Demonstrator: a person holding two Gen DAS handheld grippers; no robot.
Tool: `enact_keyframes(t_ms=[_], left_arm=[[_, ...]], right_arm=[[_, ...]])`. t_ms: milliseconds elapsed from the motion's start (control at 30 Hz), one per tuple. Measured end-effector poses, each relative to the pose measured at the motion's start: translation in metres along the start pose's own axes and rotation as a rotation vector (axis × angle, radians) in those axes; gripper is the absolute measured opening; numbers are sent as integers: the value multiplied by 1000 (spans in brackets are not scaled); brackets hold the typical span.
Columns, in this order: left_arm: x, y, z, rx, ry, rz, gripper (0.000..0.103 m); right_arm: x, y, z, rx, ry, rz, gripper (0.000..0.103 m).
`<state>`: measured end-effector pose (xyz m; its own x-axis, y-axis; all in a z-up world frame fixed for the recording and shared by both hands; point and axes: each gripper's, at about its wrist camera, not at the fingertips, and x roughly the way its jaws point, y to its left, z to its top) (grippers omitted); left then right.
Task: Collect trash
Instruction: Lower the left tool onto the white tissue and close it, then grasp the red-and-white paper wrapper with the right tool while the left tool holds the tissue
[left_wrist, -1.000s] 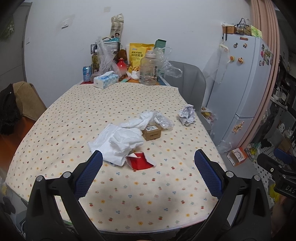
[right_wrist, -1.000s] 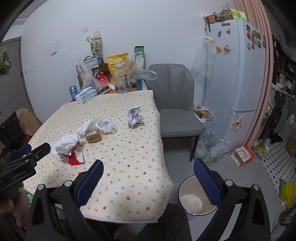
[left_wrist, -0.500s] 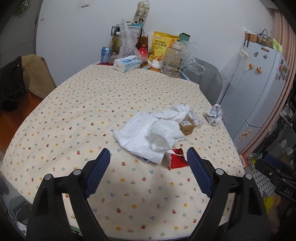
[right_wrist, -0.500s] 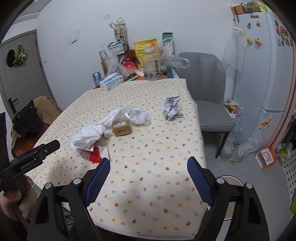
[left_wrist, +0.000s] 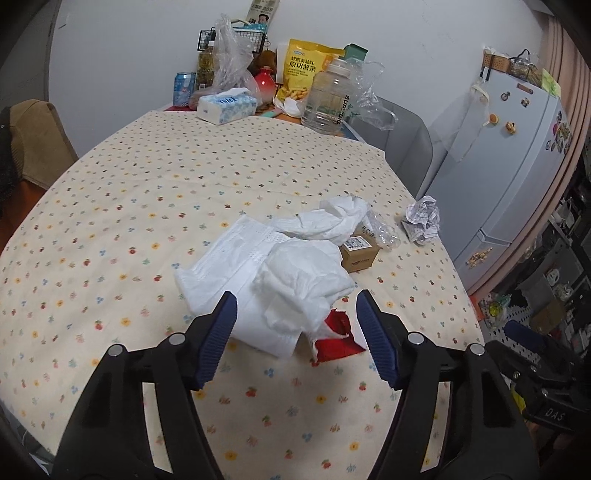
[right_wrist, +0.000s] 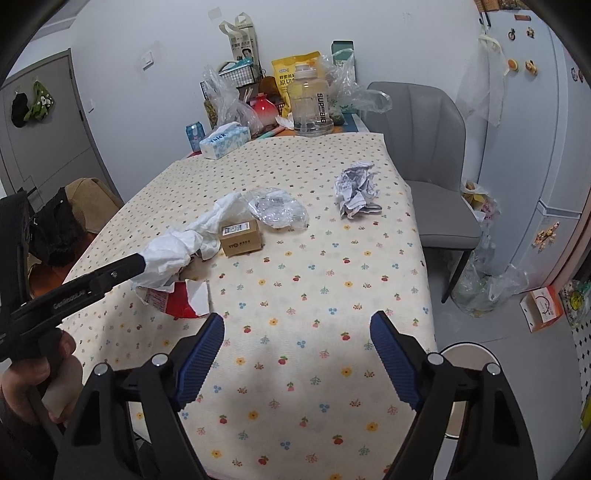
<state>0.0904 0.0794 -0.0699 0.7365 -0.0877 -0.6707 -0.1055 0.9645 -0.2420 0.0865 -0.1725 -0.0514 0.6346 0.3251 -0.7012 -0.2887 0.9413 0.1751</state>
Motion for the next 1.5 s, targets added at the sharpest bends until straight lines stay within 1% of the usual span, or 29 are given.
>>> enact_keyframes(t_ms=[33,67,133,167,200,233,267,367,467,567,633,800,900,967,1000,1233,1300,1333,1367,1400,1467,1500], left_arm=[[4,1,2,-6,6,-4,67],[8,0,4,-10,12,-9,64],[16,0,6,-16,27,-18,52],[20,0,7,-22,41,-27,35],[22,1,8,-29,50,-33,16],[23,2,9,-38,55,-43,11],[20,3,11,-44,45,-52,8],[2,2,16,-24,-24,-55,7],[-13,10,22,-38,-66,-49,7],[-24,25,25,-75,-87,-41,7],[-29,35,26,-86,-98,-22,7],[-37,62,18,-117,-106,29,7],[-38,77,11,-148,-95,46,7],[-38,85,7,-163,-88,57,7],[-38,89,5,-167,-85,63,7],[-40,107,-4,-195,-78,83,7],[-39,109,-6,-199,-73,82,7],[-39,109,-6,-199,-71,82,7],[-39,110,-7,-198,-71,80,7],[-39,109,-7,-196,-70,79,7],[-40,108,-8,-192,-71,78,7],[-41,107,-8,-192,-72,76,7]], right_arm=[[2,-1,0,0,7,3,80],[4,-1,1,0,11,4,80],[8,0,2,-3,21,8,80],[9,1,2,-5,25,10,80],[12,2,3,-9,29,13,80],[14,4,4,-13,32,16,80],[16,6,4,-18,35,20,80],[21,13,7,-33,40,33,80],[28,23,9,-45,49,57,79],[36,35,12,-63,60,85,79],[41,46,13,-79,71,104,79],[59,76,13,-124,107,154,79],[70,94,12,-156,125,172,81],[78,104,11,-183,135,175,90],[82,108,9,-198,143,174,92],[110,127,6,-258,184,160,91],[114,129,7,-268,189,156,87],[117,130,7,-273,190,155,81],[118,131,8,-280,194,158,69],[120,132,8,-286,195,153,63],[118,131,9,-293,194,144,41],[117,129,10,-288,197,155,40]])
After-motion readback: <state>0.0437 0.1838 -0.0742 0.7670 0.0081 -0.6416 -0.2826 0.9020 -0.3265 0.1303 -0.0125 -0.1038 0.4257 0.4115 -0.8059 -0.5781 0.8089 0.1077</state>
